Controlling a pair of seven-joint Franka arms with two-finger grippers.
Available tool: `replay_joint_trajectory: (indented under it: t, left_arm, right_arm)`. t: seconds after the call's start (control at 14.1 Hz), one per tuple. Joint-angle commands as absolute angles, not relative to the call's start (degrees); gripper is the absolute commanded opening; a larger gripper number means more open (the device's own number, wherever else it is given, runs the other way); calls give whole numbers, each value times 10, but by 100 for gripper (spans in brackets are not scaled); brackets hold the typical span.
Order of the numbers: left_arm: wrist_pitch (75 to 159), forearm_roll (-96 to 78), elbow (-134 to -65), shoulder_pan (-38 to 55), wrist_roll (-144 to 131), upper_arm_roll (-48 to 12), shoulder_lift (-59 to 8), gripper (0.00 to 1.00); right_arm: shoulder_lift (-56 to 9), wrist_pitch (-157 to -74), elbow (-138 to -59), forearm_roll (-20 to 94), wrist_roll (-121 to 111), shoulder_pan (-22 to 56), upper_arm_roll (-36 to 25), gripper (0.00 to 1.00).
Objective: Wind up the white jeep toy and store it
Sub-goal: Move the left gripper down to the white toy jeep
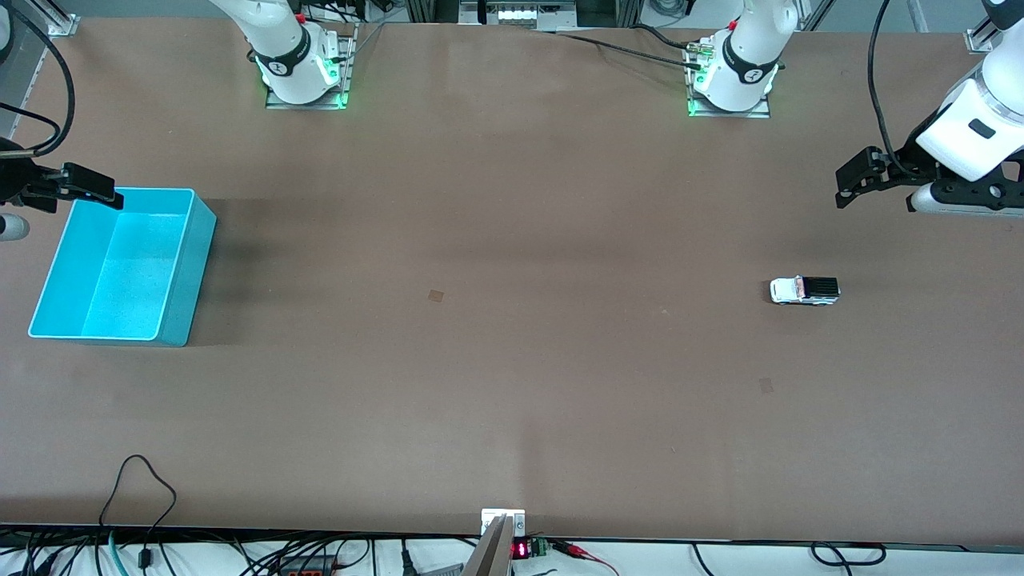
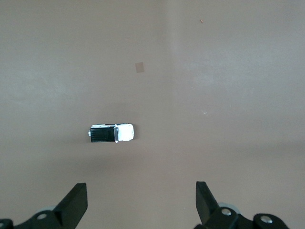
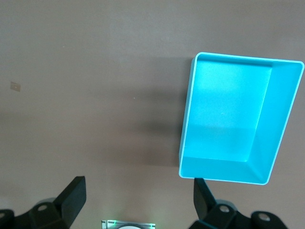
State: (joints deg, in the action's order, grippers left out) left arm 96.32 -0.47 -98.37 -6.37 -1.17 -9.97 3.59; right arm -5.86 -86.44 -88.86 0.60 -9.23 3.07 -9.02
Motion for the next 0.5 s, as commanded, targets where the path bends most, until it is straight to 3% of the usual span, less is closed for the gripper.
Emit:
replay_joint_trajectory:
  t: [0.0, 0.42]
  left_arm:
    - [948, -2, -986, -70, -8, -104, 52, 100]
    - [947, -1, -977, -71, -17, -101, 40, 100]
  right_arm:
    - [-47, -871, -901, 8, -95, 26, -87, 100]
    - [-47, -872, -901, 8, -96, 25, -87, 100]
